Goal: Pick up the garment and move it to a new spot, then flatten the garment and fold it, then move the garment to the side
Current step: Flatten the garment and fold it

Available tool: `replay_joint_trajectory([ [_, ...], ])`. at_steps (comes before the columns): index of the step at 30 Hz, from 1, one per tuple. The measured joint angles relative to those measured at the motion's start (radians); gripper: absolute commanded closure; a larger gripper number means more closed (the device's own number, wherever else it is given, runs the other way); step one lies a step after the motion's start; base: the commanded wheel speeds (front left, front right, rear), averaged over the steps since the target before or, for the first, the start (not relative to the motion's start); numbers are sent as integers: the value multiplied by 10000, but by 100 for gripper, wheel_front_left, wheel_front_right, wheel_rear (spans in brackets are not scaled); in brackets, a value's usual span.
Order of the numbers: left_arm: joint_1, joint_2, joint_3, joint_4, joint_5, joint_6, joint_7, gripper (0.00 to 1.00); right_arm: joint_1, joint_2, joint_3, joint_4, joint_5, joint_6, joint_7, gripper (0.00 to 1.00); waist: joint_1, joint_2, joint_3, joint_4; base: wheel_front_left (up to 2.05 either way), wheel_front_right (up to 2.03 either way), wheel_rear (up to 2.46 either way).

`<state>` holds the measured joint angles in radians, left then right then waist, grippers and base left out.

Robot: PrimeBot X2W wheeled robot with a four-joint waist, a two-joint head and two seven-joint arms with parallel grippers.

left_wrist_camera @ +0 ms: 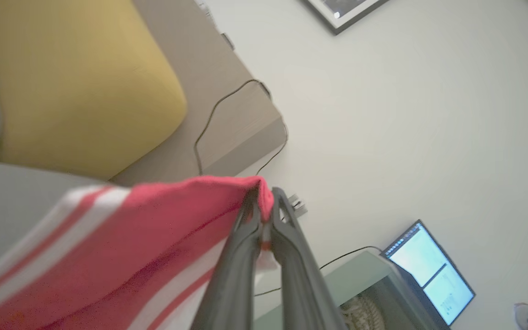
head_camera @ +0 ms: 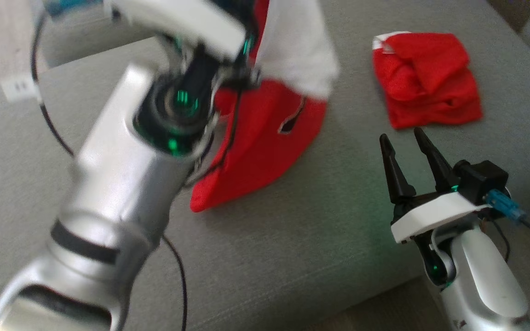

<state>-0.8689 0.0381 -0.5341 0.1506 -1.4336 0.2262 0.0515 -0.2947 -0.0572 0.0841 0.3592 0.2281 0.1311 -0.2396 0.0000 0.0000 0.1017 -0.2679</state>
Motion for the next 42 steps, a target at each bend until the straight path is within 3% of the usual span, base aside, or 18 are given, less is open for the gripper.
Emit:
replay_joint_trajectory([
  [2,-802,-17,-111,-146,-596,506,-395,100,0,0,10,67,123,0,-31,0,0,0,-40,-288,0,0,0],
  [5,-1917,-58,-433,-82,-1264,844,-1262,100,2,0,48,199,251,0,-86,0,0,0,-89,-655,0,0,0],
  [9,-3303,-144,-621,826,-1492,965,-2608,100,3,0,88,282,403,0,-104,0,0,0,-142,-932,0,0,0],
  [14,-3652,-128,-497,2362,-1016,980,-2924,100,11,0,-15,144,458,0,-107,0,0,0,-138,-841,0,0,0],
  [18,-2302,418,-531,2895,-867,807,-2986,100,51,0,-136,15,447,0,-117,0,0,0,-30,-547,0,0,0],
  [25,1283,2178,268,3104,-721,253,-3010,100,737,2,-194,351,546,0,-119,0,0,0,276,212,0,0,0],
  [28,1986,2387,922,3103,-711,33,-3016,100,883,15,50,562,734,0,-119,0,0,0,425,415,0,0,0],
  [35,2632,2801,1691,3231,102,-1220,-3072,100,714,33,1273,1643,1181,0,-98,0,0,0,1059,1018,0,0,0],
  [36,2632,2784,1887,3317,167,-1417,-3074,61,613,33,1383,1768,1198,0,-98,0,0,0,1135,1086,0,0,0],
  [37,2633,2788,1967,3423,232,-1569,-3080,0,477,33,1484,1902,1223,0,-98,0,0,0,1207,1147,0,0,0],
  [42,2802,2949,1841,3432,2794,-1732,-3076,0,-171,31,1714,2441,1235,0,-100,0,0,0,1440,1339,0,0,0],
])
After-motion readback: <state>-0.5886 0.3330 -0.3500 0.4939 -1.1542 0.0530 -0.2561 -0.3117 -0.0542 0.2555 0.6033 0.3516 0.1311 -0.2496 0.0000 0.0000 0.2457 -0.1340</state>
